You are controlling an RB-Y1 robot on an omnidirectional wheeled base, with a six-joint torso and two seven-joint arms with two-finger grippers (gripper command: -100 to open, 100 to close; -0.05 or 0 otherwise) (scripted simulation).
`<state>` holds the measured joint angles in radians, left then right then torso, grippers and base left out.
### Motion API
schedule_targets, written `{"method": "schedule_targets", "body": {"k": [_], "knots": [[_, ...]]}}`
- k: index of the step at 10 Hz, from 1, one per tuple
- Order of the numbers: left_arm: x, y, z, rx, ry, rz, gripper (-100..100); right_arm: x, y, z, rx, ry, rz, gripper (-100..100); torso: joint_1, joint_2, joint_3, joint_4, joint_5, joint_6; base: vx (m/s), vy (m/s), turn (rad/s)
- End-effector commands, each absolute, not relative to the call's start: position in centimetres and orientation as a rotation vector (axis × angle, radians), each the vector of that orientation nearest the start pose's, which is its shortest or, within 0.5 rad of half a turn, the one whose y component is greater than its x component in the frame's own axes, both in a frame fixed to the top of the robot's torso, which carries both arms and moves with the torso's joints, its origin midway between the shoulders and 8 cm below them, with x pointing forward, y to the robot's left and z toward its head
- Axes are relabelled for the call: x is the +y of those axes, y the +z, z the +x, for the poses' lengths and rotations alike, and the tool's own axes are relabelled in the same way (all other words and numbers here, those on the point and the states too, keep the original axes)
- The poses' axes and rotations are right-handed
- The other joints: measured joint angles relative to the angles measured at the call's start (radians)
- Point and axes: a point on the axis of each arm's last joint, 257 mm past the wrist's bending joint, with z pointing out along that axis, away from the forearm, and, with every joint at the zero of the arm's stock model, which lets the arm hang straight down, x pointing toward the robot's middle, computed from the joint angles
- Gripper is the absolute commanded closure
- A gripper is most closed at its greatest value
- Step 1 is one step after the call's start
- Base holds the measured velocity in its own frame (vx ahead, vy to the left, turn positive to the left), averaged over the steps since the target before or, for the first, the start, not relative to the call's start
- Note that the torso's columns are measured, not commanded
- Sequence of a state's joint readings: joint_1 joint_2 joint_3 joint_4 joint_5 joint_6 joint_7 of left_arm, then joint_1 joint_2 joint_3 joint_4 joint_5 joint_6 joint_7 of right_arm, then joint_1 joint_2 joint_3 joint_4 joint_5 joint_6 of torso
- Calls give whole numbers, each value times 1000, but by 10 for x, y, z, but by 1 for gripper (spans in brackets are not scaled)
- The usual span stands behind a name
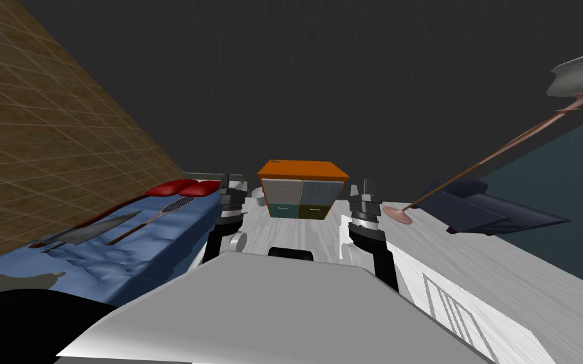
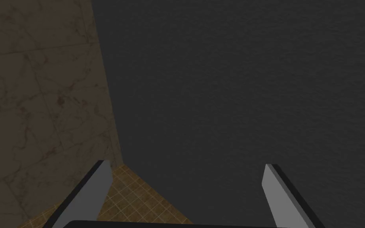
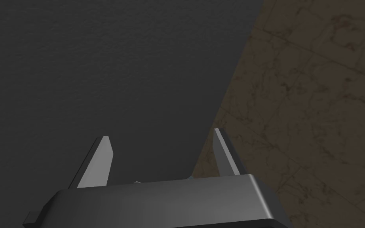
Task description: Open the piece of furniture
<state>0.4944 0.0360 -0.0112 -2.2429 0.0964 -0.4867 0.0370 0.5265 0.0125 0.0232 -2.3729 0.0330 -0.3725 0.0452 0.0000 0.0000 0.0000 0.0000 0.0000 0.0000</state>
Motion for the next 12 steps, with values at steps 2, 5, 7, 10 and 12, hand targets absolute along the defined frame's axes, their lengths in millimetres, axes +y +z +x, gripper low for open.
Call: {"method": "schedule_targets", "body": {"k": [2, 5, 7, 10, 12], "knots": [[285, 7, 353, 602, -1399, -748, 0, -273, 33, 346, 671, 1238, 679, 0, 0, 104, -209, 105, 0, 0, 0, 0, 0], [285, 7, 353, 602, -1399, -748, 0, -273, 33, 346, 671, 1238, 679, 0, 0, 322, -644, 322, 0, 0, 0, 0, 0], [285, 7, 353, 602, -1399, -748, 0, -273, 33, 346, 671, 1238, 679, 0, 0, 470, -939, 470, 0, 0, 0, 0, 0], [285, 7, 353, 602, -1399, -748, 0, -266, 28, 350, 719, 1222, 650, -100, 0, 691, -1382, 691, 0, 0, 4, 3, 7], [285, 7, 353, 602, -1399, -748, 0, -256, 18, 358, 800, 1181, 606, -100, 1, 734, -1471, 734, 0, 0, 10, 25, 31]]}}
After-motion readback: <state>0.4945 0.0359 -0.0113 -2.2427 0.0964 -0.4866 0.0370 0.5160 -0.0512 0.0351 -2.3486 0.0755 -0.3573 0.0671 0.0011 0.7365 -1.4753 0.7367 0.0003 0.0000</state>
